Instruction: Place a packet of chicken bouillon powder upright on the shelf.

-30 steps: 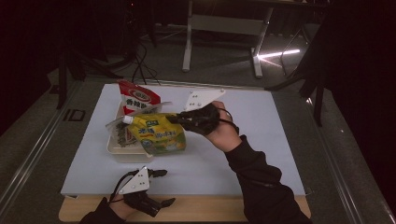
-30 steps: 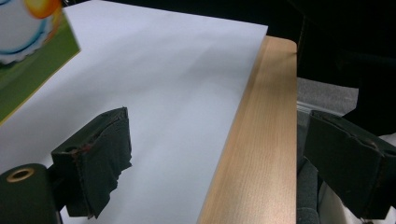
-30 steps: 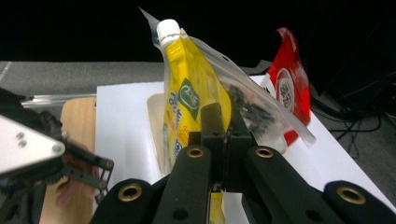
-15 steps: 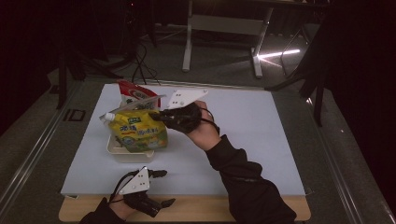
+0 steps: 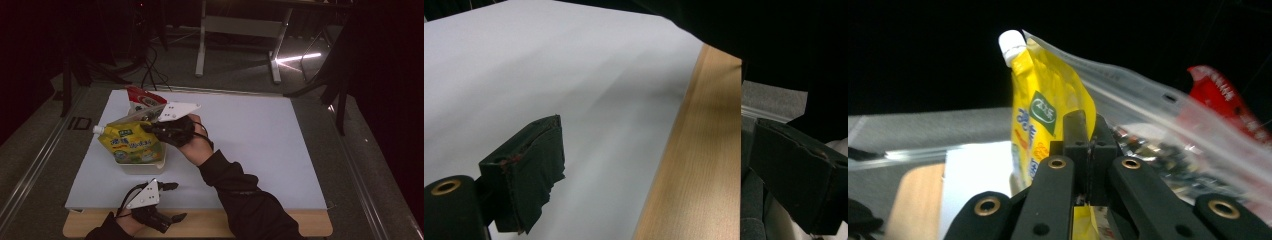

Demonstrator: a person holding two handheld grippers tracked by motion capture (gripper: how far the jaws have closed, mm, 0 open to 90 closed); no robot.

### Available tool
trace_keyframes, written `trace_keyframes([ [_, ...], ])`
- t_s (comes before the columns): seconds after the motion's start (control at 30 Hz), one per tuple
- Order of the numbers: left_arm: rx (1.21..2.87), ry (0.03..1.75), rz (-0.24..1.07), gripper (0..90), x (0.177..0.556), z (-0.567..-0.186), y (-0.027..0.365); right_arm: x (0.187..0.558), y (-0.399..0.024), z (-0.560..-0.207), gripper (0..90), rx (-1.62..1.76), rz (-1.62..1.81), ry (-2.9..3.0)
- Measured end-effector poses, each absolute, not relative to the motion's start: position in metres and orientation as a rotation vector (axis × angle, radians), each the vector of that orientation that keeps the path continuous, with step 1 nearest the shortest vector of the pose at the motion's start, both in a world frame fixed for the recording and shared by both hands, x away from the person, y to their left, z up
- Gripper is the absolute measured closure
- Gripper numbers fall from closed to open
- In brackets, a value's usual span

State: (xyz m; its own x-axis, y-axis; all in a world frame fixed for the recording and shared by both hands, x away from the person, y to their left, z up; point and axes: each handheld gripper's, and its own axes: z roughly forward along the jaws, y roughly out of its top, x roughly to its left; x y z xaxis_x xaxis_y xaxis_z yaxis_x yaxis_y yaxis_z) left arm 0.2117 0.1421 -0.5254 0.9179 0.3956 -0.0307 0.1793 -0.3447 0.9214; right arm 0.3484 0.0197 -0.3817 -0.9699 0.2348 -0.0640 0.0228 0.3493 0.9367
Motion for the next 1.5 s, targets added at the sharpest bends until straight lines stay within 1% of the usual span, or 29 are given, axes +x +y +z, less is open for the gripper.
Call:
trace_keyframes([
  [0.2,1.937,0.421,0.235,9.3,0.212,-0.527,0.141,0.349,0.021,-0.398,90.0,0.278,1.676,2.455],
  [0.47,1.937,0.420,0.236,9.3,0.212,-0.527,0.141,0.351,0.012,-0.416,90.0,0.314,1.650,2.504],
  [0.57,1.941,0.422,0.233,9.3,0.213,-0.527,0.140,0.350,0.008,-0.416,88.5,0.312,1.642,2.520],
  [0.63,1.942,0.421,0.233,9.3,0.213,-0.527,0.140,0.346,0.008,-0.415,82.3,0.289,1.609,2.522],
  [0.7,1.943,0.419,0.233,9.3,0.212,-0.527,0.140,0.345,0.006,-0.414,72.8,0.297,1.607,2.529],
  [0.73,1.939,0.421,0.233,9.3,0.213,-0.527,0.140,0.344,0.004,-0.414,69.6,0.302,1.603,2.533],
  [0.8,1.938,0.423,0.233,9.3,0.213,-0.527,0.140,0.343,-0.002,-0.414,65.2,0.316,1.604,2.526],
  [0.83,1.938,0.423,0.233,9.3,0.213,-0.527,0.140,0.343,-0.002,-0.414,65.2,0.316,1.604,2.526],
  [0.9,1.939,0.425,0.235,9.3,0.213,-0.528,0.140,0.343,-0.013,-0.416,57.3,0.338,1.594,2.523],
  [1.0,1.939,0.426,0.232,9.3,0.213,-0.528,0.140,0.344,-0.025,-0.422,49.4,0.357,1.582,2.517],
  [1.03,1.939,0.426,0.232,9.3,0.213,-0.528,0.140,0.344,-0.025,-0.422,49.4,0.357,1.582,2.517],
  [1.07,1.943,0.427,0.233,9.3,0.214,-0.528,0.139,0.345,-0.029,-0.425,46.6,0.364,1.579,2.510],
  [1.1,1.944,0.428,0.233,9.3,0.214,-0.528,0.139,0.347,-0.038,-0.430,40.8,0.389,1.581,2.505],
  [1.27,1.943,0.429,0.230,9.3,0.213,-0.528,0.139,0.350,-0.058,-0.444,27.9,0.427,1.554,2.494],
  [1.5,1.946,0.422,0.233,9.3,0.214,-0.529,0.139,0.353,-0.083,-0.467,18.9,0.479,1.558,2.519],
])
